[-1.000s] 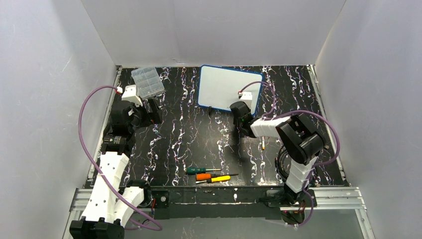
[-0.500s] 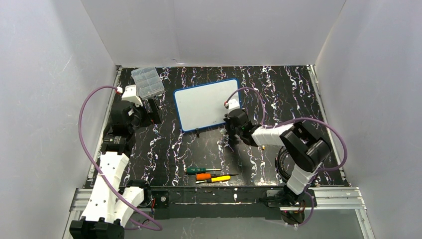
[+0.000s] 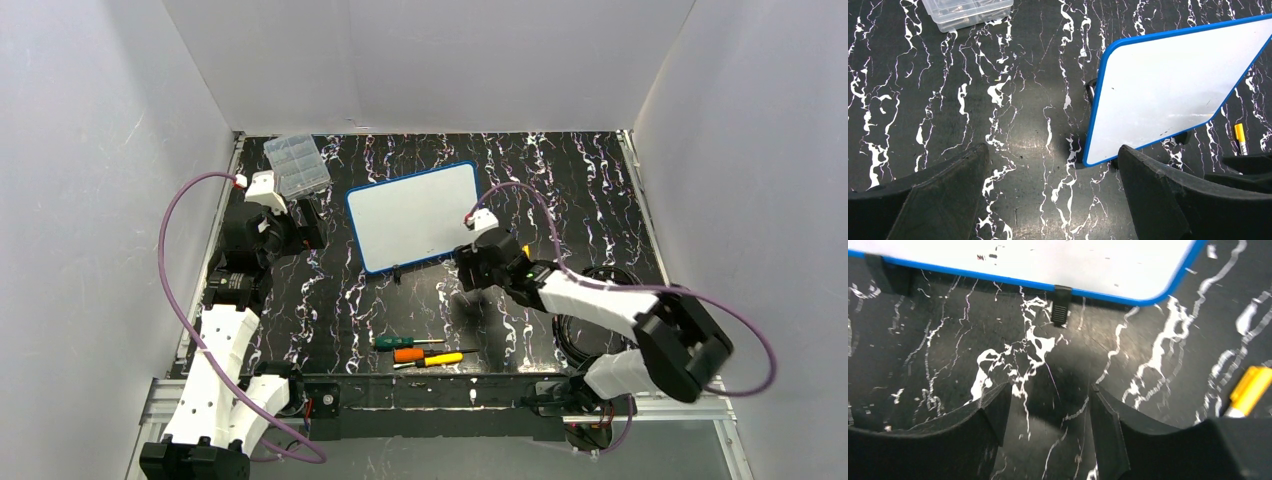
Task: Write a sentence on the whiteboard
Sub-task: Move the whiteboard to the center of the board.
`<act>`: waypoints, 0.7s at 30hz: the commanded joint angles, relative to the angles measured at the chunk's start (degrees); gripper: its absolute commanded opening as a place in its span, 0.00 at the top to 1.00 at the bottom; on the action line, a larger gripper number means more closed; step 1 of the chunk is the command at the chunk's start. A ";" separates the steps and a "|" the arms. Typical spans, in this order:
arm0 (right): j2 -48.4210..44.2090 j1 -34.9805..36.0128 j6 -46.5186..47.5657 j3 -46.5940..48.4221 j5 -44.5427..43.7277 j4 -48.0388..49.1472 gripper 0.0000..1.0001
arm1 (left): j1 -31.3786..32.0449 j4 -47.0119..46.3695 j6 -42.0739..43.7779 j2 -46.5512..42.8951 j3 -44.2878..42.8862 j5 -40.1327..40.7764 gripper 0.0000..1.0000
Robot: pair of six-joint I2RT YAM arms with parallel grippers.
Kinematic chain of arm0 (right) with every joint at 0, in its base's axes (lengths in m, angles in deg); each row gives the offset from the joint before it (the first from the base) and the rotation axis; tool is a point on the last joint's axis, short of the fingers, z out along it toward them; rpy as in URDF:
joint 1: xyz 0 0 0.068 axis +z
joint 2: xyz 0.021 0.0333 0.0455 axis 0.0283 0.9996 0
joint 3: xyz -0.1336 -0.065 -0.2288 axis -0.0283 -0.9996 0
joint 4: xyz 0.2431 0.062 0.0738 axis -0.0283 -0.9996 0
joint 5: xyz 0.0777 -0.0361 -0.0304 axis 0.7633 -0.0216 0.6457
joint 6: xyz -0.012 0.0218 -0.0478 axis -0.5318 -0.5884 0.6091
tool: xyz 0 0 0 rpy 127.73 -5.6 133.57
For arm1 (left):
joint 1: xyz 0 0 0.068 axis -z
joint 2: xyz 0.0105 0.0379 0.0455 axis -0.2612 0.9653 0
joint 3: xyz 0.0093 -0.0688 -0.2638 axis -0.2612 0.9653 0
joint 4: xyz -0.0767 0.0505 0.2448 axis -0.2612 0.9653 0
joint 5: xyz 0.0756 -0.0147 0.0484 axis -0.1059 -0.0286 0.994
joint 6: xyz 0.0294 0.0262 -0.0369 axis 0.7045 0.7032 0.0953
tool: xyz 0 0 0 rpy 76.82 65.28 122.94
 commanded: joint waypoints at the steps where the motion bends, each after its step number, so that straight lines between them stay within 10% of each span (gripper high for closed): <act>1: -9.67 -0.16 -5.84 -1.43 -8.41 -11.56 0.34 | 0.43 -0.12 -0.11 -0.24 0.51 -1.18 0.01; 9: -11.41 -11.17 -12.50 1.06 -15.29 -28.87 0.42 | 0.80 -0.02 -0.48 0.15 0.59 -1.49 0.01; 21: -3.06 -18.45 -8.95 2.32 -7.96 -25.24 0.53 | 1.24 -0.07 -0.57 0.62 0.72 -1.14 0.01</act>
